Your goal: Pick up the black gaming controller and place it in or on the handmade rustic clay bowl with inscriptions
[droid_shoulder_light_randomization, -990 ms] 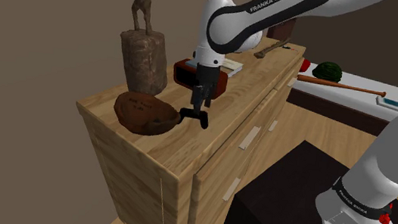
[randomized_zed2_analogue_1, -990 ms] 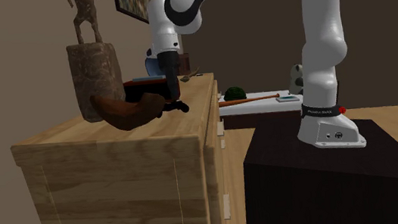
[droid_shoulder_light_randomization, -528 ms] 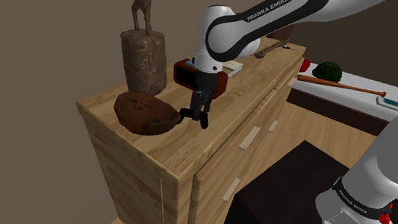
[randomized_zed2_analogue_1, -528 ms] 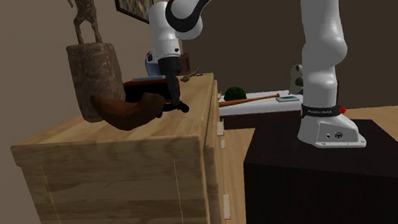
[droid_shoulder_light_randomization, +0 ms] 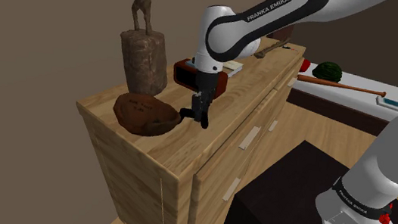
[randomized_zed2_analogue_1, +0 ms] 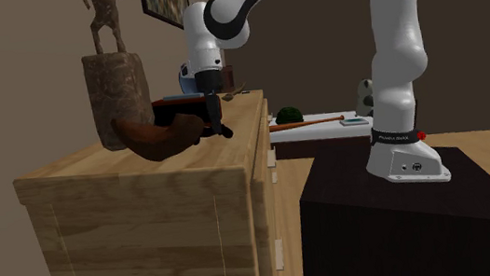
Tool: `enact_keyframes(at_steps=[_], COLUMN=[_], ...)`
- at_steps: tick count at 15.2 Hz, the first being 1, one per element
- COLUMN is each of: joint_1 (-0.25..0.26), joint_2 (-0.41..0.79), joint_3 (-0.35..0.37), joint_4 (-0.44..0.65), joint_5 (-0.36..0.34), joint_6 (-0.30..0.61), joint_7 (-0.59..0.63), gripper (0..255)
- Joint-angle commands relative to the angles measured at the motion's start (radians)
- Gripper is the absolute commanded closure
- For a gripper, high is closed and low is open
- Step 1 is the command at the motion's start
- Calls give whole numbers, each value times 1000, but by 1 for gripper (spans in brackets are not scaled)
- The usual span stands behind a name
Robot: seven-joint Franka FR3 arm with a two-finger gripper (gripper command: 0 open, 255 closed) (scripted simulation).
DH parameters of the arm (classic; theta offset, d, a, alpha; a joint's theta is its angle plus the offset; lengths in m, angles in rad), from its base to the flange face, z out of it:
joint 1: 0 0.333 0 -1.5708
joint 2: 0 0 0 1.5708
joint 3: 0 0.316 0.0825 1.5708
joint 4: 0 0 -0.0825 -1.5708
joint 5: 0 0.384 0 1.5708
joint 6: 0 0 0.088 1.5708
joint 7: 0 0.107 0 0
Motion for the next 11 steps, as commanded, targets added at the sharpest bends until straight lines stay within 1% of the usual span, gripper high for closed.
enact_keyframes(at_steps=[1, 5, 11], joint_1=[0, 0, -4], joint_2=[0, 0, -41], joint_3=[0, 0, -1], joint_4=[0, 0, 38], joint_5=[0, 0, 6], joint_6=[0, 0, -77], joint_7=[0, 0, 6], gripper=[255, 255, 255])
